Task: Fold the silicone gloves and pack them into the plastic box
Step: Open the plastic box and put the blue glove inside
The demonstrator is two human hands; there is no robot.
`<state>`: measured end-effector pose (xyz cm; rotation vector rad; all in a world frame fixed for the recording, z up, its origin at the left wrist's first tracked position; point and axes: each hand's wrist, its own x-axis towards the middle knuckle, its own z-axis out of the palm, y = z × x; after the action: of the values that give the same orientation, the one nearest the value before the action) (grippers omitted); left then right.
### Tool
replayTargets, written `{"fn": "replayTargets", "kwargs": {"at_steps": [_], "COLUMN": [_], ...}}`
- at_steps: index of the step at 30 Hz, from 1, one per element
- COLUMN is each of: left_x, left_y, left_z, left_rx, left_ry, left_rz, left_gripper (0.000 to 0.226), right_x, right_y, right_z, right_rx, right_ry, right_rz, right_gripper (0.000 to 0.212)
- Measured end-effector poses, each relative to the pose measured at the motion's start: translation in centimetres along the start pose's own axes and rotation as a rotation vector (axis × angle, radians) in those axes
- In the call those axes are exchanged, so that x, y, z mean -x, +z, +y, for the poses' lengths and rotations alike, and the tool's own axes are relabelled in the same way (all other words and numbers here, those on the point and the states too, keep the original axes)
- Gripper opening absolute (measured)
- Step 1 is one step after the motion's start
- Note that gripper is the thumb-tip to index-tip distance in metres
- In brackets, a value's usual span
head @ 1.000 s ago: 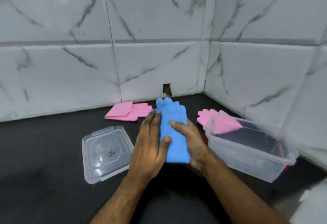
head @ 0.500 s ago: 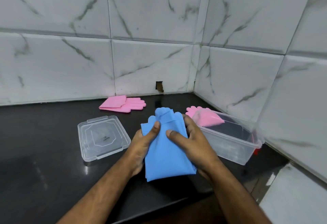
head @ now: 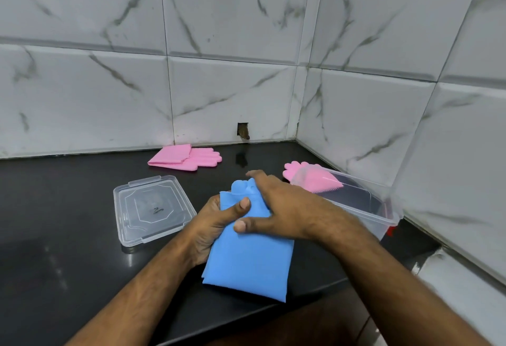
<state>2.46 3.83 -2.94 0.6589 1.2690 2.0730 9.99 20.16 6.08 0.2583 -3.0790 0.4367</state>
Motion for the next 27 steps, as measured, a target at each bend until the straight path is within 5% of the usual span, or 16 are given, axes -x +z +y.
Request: {"fn": "replayTargets", "kwargs": {"at_steps": [4,10,14,19,27], "left_x": [-0.1,-0.3,-0.5,-0.9,-1.7], "left_y": [-0.4,-1.0,-1.1,-0.9,-2.1], "left_z": [0.2,0.1,0.2,0.6,0.8], "left_rx": [-0.038,-0.082,-0.185,-0.023,-0.006], "left_ry": [0.011,0.053,0.097,0.15,0.154], "left_rz": [-0.005,0.084,0.209,0.259,0.215], "left_gripper": [0.064,0.065,0.08,0.096,0.066], "right_x": [-0.4,-0.4,-0.5,-0.3,1.9], "right_y": [0.9,3.5,4.0,2.4,-4.0], "right_z": [0.6,1.5,1.2,0.5,1.3], "right_rx": [-0.203,-0.437,-0.442,-0.393,-0.321], "right_ry": [-0.037,0.045,0.094,0.068,0.042], "right_rz": [-0.058,0.069,0.142,0.207,0.58], "right_gripper": [0.083,0.065,0.059,0.049,0.045]}}
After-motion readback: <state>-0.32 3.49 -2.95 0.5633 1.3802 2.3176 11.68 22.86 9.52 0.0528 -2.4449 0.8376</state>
